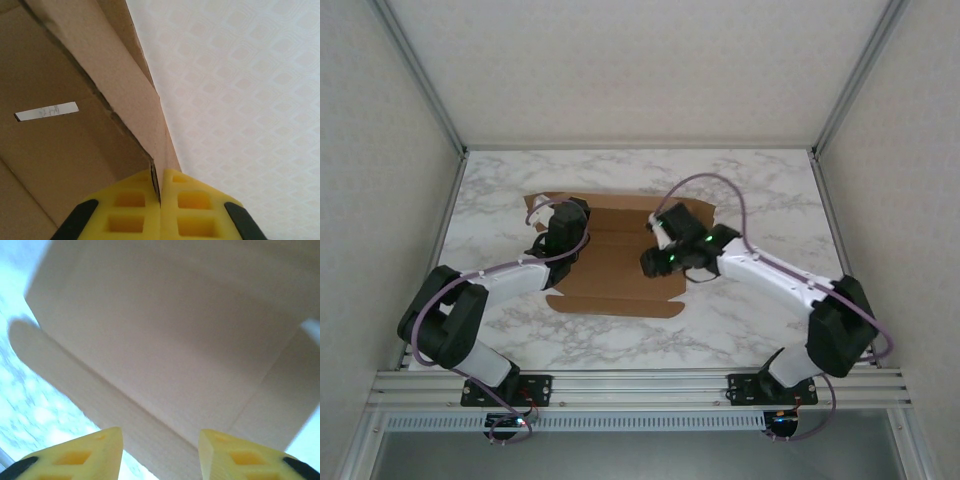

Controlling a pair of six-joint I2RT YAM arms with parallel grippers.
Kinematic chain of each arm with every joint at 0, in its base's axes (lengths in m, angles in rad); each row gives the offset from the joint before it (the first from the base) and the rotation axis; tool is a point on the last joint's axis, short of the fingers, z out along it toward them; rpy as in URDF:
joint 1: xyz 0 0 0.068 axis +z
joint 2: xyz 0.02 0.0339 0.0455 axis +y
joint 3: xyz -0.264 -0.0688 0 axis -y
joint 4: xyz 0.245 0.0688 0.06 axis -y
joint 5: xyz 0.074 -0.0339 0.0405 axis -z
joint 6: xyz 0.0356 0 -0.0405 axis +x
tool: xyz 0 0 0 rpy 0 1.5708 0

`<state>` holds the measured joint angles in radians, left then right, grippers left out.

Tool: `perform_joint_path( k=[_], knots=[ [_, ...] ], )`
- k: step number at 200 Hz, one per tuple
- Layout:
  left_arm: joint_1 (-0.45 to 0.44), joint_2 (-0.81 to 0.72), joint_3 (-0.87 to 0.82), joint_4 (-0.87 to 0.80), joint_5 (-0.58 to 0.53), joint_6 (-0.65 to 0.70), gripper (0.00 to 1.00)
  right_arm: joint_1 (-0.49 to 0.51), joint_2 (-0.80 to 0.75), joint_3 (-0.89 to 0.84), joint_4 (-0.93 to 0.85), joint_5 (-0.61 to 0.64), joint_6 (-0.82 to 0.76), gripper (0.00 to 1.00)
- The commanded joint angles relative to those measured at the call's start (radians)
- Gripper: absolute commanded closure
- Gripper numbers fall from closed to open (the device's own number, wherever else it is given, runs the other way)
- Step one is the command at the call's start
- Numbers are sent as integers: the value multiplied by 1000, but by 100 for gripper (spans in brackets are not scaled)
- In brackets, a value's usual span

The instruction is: Fold the paper box

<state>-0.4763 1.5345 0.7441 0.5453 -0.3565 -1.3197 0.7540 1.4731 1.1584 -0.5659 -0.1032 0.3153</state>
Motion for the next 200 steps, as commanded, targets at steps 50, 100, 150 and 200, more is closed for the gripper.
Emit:
perform_joint_path(
  k=[50, 100, 150, 200],
  knots=[
    [7, 35, -26, -119, -31, 12, 100, -265, 71, 273, -160, -9, 181, 42],
    [7, 37, -27, -131, -32, 13, 100, -288, 161, 309, -118, -98, 211, 41],
    [7, 41, -18, -136, -22, 17, 100, -289, 239, 348, -49, -157, 244, 40],
    [7, 38, -19, -149, -21, 16, 100, -290, 269, 379, -40, -210, 246, 40]
  ],
)
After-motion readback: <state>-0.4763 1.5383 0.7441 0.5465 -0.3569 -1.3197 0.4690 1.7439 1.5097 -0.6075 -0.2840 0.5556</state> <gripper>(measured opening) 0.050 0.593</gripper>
